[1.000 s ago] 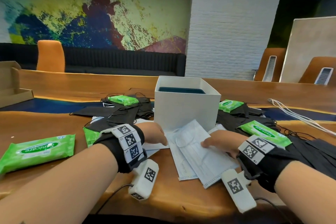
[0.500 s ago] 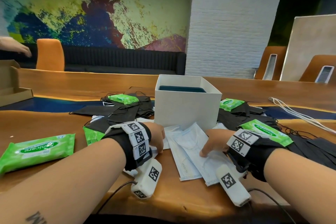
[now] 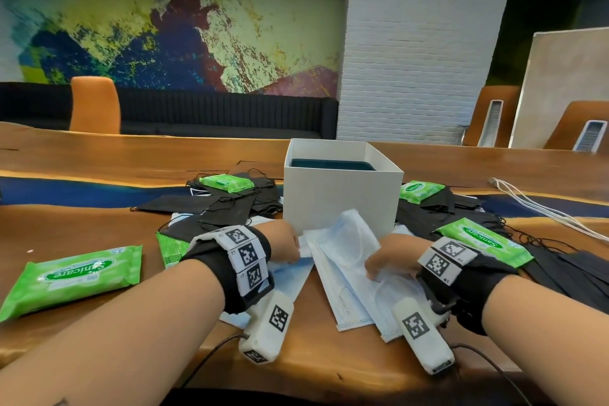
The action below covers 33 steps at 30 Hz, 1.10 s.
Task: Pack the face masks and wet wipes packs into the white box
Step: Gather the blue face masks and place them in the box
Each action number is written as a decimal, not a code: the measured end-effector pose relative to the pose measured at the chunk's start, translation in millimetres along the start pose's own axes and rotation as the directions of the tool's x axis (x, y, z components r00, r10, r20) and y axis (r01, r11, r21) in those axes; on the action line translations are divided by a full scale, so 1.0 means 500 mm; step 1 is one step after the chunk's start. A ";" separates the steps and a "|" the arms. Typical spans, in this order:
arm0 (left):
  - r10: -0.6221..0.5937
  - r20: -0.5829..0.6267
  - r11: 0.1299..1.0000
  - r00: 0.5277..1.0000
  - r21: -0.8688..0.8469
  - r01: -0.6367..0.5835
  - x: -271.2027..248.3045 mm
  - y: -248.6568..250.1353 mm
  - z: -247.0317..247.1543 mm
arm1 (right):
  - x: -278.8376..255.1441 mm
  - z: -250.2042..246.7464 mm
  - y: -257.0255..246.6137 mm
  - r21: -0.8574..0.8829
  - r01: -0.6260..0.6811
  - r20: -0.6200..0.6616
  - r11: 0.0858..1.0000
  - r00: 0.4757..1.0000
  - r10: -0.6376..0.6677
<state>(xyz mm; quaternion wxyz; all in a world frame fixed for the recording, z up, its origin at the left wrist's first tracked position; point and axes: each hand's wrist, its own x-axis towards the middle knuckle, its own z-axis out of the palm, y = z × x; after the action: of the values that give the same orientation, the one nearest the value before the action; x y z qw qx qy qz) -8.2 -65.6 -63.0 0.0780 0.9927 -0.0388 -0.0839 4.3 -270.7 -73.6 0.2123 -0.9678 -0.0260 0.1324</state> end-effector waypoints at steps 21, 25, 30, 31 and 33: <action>0.116 -0.178 0.087 0.977 -0.978 -0.188 -0.018 0.040 -0.055 | -0.032 -0.087 0.011 0.917 0.372 -0.297 0.143 0.877 -0.379; 0.211 -0.154 0.070 0.965 -0.983 -0.172 -0.021 0.070 -0.043 | -0.028 -0.066 0.007 0.913 0.381 -0.309 0.145 0.880 -0.361; 0.211 -0.154 0.052 0.965 -0.984 -0.169 -0.014 0.082 -0.029 | -0.012 -0.044 0.010 0.881 0.427 -0.346 0.205 0.876 -0.335; 0.228 -0.152 0.041 0.962 -0.985 -0.165 -0.015 0.084 -0.026 | -0.007 -0.037 0.011 0.877 0.430 -0.346 0.213 0.874 -0.340; 0.275 -0.155 0.073 0.949 -0.981 -0.181 -0.016 0.088 -0.022 | 0.002 -0.024 0.012 0.875 0.428 -0.346 0.225 0.879 -0.327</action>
<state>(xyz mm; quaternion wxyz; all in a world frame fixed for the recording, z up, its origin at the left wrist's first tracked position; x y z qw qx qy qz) -17.1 -106.5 -43.7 0.7267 0.6655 -0.1301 -0.1099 8.4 -281.0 -65.9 0.7542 -0.6341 -0.1689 0.0244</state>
